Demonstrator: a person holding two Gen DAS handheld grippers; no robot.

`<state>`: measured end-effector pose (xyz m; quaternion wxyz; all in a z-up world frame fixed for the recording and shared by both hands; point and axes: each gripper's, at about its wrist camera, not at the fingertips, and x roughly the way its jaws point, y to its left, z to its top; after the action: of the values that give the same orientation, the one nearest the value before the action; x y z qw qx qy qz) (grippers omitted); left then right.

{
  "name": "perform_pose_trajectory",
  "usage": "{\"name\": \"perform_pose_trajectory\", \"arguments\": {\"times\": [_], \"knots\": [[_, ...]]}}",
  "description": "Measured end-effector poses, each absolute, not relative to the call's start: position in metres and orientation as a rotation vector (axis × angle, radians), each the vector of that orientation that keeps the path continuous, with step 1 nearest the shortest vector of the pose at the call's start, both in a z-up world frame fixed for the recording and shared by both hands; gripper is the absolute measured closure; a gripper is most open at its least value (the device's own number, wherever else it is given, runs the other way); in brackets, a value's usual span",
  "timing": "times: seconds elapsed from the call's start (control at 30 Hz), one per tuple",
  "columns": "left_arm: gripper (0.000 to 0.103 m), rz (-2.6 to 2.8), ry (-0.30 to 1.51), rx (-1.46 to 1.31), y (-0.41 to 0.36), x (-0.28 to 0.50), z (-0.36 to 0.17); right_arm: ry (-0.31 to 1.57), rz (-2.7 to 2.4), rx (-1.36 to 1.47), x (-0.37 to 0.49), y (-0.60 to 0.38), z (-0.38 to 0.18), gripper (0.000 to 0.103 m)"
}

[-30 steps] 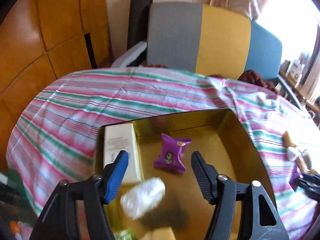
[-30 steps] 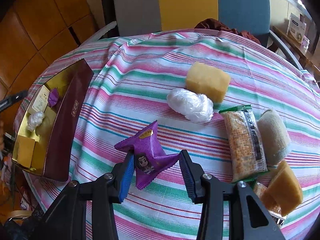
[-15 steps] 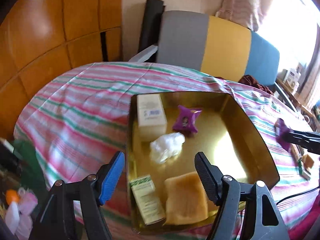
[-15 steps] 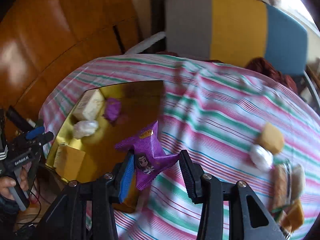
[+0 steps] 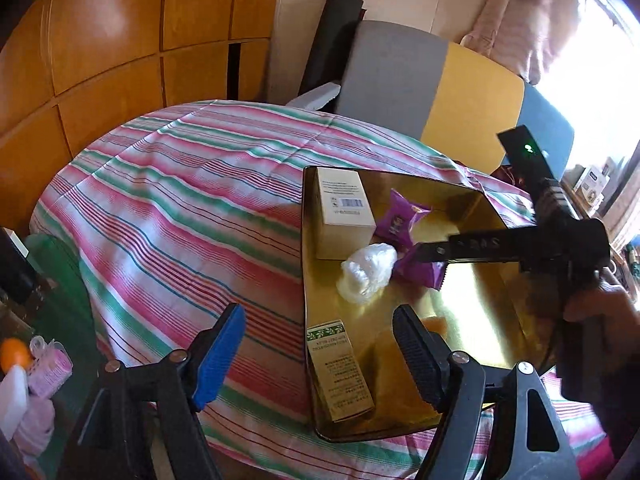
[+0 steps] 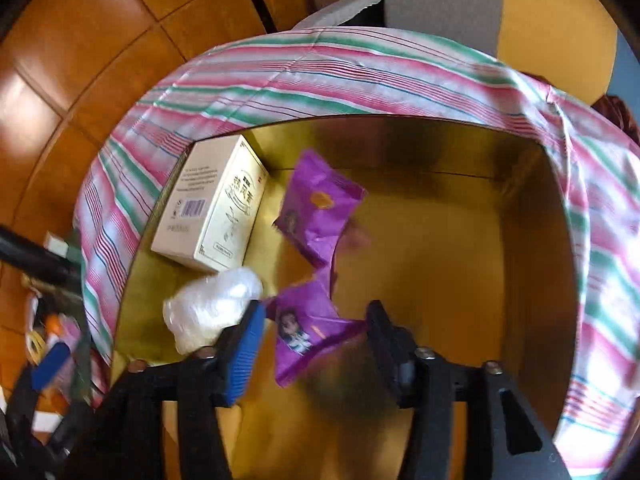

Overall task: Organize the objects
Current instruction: 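Carry both purple packets into the gold tray and open both tools, then move both tools back from the tray toward the remaining items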

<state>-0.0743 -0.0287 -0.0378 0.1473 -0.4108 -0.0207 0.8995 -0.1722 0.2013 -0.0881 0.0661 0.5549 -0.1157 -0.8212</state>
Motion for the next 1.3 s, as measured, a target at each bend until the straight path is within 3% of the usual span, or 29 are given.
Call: {"name": "perform_pose_trajectory", "arguments": {"times": [0.1, 0.37, 0.7, 1.13, 1.3], "knots": [[0.021, 2.610, -0.035, -1.155, -0.028, -0.072, -0.035, -0.374, -2.508, 1.627, -0.157, 0.206, -0.081, 0.036], [0.021, 2.631, -0.009, -1.127, -0.019, -0.065, -0.028, -0.409, -2.647, 1.508, -0.094, 0.240, -0.048, 0.031], [0.018, 2.599, 0.093, -1.035, 0.012, -0.042, -0.011, -0.276, -2.787, 1.421, -0.023, 0.263, -0.021, 0.026], [0.016, 2.476, 0.243, -0.967, 0.071, -0.019, -0.003, -0.382, -2.994, 1.535, 0.054, 0.363, -0.019, 0.026], [0.017, 2.412, 0.290, -0.934, 0.097, -0.010, -0.002, -0.550, -3.153, 1.557, 0.088, 0.425, -0.015, 0.026]]}}
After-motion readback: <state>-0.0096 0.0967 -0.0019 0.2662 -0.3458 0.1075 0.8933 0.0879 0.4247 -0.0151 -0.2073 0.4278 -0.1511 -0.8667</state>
